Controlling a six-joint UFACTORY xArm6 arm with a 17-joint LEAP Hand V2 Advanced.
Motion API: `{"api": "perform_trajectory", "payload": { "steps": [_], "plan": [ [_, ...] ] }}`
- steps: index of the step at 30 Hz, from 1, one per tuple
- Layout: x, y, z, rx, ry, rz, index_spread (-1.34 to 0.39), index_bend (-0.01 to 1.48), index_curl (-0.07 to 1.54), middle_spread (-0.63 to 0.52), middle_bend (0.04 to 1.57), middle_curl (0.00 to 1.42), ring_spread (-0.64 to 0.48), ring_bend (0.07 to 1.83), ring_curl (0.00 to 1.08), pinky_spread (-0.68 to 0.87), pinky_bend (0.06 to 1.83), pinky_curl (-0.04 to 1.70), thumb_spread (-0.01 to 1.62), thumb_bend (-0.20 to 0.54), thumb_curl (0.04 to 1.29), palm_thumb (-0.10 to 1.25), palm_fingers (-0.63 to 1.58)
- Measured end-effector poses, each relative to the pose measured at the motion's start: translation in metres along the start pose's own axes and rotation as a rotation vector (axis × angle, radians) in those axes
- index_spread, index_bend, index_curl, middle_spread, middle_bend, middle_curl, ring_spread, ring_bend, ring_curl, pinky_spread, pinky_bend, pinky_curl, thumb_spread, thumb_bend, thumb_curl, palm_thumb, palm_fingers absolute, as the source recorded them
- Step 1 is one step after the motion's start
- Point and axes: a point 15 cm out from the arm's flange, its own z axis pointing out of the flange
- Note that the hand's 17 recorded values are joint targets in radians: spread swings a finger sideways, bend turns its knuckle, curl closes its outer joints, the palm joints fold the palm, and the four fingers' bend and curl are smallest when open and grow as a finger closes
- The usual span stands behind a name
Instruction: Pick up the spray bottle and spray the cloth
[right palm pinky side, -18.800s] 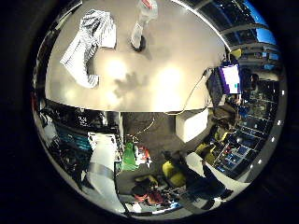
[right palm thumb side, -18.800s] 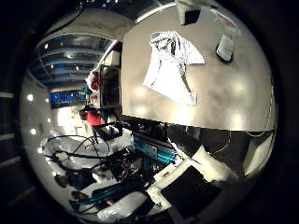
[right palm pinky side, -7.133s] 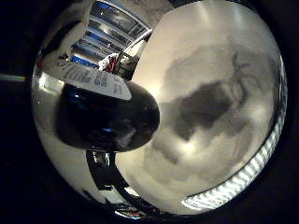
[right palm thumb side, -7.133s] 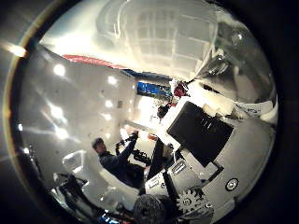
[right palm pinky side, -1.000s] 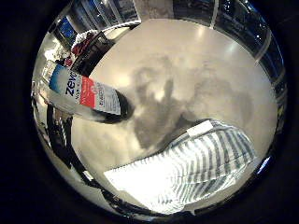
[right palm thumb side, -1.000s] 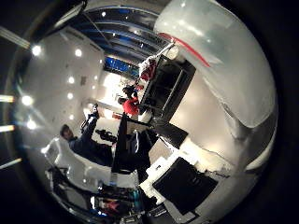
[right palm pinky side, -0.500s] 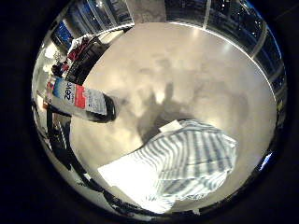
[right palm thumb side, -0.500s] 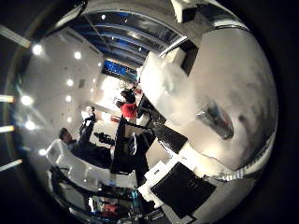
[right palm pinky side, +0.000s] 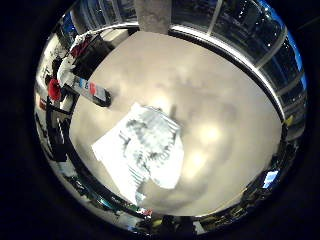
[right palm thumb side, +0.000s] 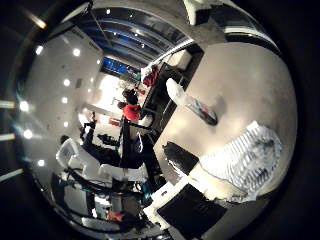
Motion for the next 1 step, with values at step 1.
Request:
{"api": "perform_trajectory", "payload": {
  "steps": [1],
  "plan": [
    [-0.0014, 0.0080, -0.0097, -0.007, 0.010, 0.004, -0.47, 0.25, 0.40, 0.00, 0.18, 0.26, 0.08, 0.17, 0.22, 0.37, 0.21, 0.31, 0.98, -0.028, 0.30, 0.57, 0.13]
  ]
}}
